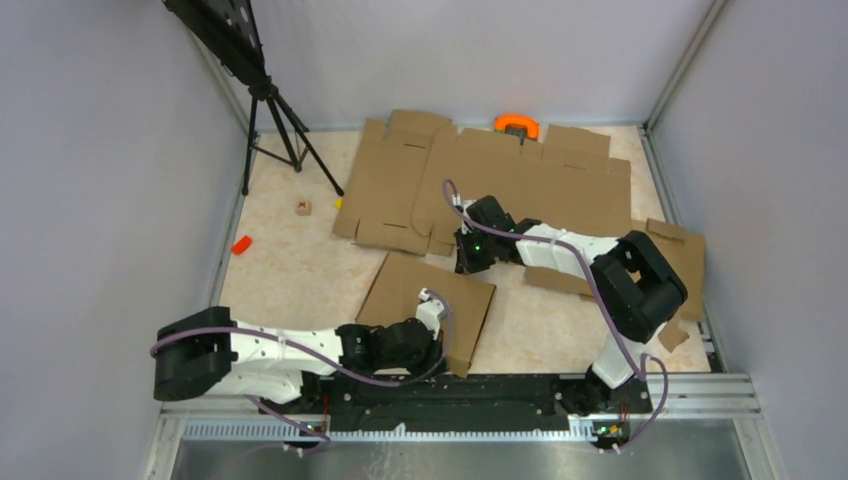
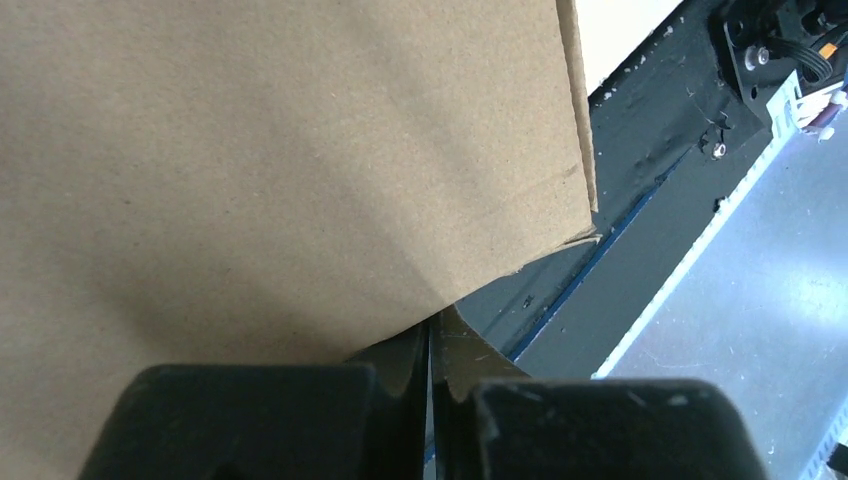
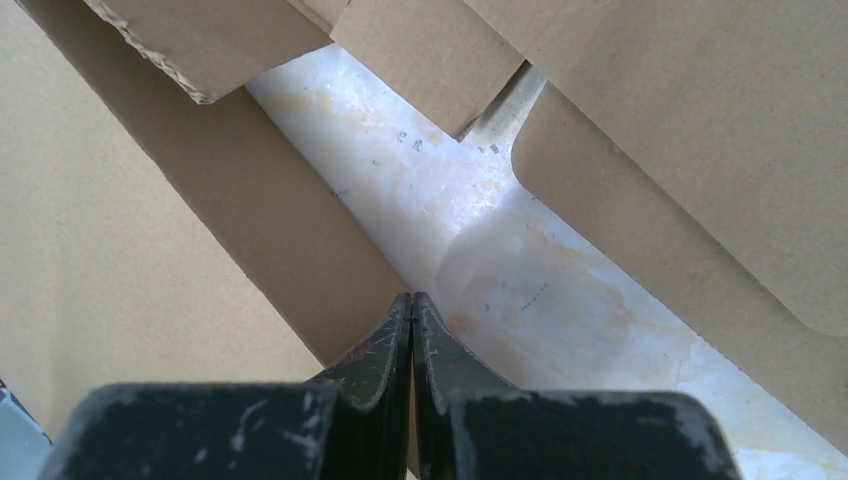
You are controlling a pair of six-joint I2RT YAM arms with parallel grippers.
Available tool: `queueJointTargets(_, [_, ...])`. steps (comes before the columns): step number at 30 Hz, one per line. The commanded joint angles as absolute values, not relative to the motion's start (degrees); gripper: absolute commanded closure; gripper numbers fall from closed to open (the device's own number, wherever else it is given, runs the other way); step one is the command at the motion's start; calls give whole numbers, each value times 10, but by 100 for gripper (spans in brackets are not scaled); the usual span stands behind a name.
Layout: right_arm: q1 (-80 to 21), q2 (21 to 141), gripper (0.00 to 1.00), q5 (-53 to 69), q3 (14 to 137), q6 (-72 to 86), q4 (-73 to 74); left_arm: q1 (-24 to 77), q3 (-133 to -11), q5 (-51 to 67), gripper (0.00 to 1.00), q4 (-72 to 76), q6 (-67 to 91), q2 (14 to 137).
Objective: Fold the paper box
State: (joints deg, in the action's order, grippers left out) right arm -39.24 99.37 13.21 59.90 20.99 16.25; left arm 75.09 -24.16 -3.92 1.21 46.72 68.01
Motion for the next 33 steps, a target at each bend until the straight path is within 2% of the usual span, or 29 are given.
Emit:
queueJointTargets(1, [-435, 970, 100, 189, 541, 250, 179, 737, -214, -162, 100, 96, 441, 706])
queueJointTargets(7, [-436, 950, 100, 184, 555, 249, 196, 741, -251, -191, 100, 35, 427, 741])
queueJointTargets(14, [-435, 946, 100, 136, 616, 232, 255, 743, -262, -168, 100, -26, 427, 676])
queueJointTargets(16, [-431, 945, 92, 109, 646, 226, 281, 743, -269, -158, 100, -65, 434, 645])
queueJointTargets(17, [-426, 943, 85, 96, 659, 226, 292, 743, -271, -156, 100, -82, 439, 625])
queueJointTargets(18, [-422, 938, 74, 79, 670, 226, 299, 743, -273, -153, 100, -99, 443, 604])
queueJointTargets(20, [-409, 920, 62, 54, 683, 229, 307, 743, -280, -154, 100, -131, 449, 562])
queueJointTargets(23, [-393, 881, 58, 43, 683, 240, 308, 743, -310, -158, 100, -206, 456, 516])
queueJointTargets(29, [-391, 756, 27, 10, 626, 268, 331, 742, -372, -209, 100, -338, 482, 460])
queueJointTargets(33, [-390, 695, 23, 38, 568, 298, 359, 723, -409, -283, 100, -386, 494, 428])
